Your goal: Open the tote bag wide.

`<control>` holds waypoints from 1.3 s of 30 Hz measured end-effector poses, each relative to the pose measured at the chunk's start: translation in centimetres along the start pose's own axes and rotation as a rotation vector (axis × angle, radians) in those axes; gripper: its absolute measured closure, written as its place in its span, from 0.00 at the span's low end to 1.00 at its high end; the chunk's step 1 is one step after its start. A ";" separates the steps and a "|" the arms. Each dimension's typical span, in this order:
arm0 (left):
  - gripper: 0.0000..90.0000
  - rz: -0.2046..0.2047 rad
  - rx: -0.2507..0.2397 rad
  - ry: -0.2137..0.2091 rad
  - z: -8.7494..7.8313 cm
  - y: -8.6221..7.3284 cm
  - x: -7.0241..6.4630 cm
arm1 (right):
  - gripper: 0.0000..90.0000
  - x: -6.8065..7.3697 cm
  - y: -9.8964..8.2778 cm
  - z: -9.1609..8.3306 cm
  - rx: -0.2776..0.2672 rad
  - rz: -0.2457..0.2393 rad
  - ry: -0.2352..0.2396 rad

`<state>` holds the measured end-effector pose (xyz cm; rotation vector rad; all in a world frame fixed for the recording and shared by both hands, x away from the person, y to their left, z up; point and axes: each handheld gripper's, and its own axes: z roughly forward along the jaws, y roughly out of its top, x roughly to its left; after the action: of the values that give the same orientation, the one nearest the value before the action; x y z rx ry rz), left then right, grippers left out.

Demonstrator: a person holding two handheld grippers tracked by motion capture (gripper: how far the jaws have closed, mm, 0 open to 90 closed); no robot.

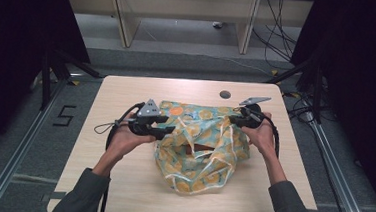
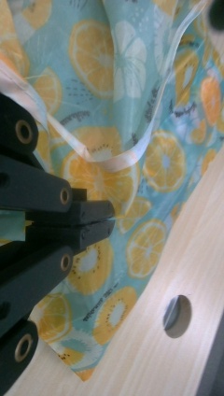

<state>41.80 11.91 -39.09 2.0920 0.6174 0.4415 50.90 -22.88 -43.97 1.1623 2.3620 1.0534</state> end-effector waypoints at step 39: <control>0.99 -0.050 0.218 -0.039 8.9 1.9 3.4 | 0.67 12.5 0.3 -4.5 -0.062 -0.252 0.295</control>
<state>49.71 7.13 -42.13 2.2800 0.7207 0.3158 40.80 -15.17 -40.08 0.7025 2.5889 1.2680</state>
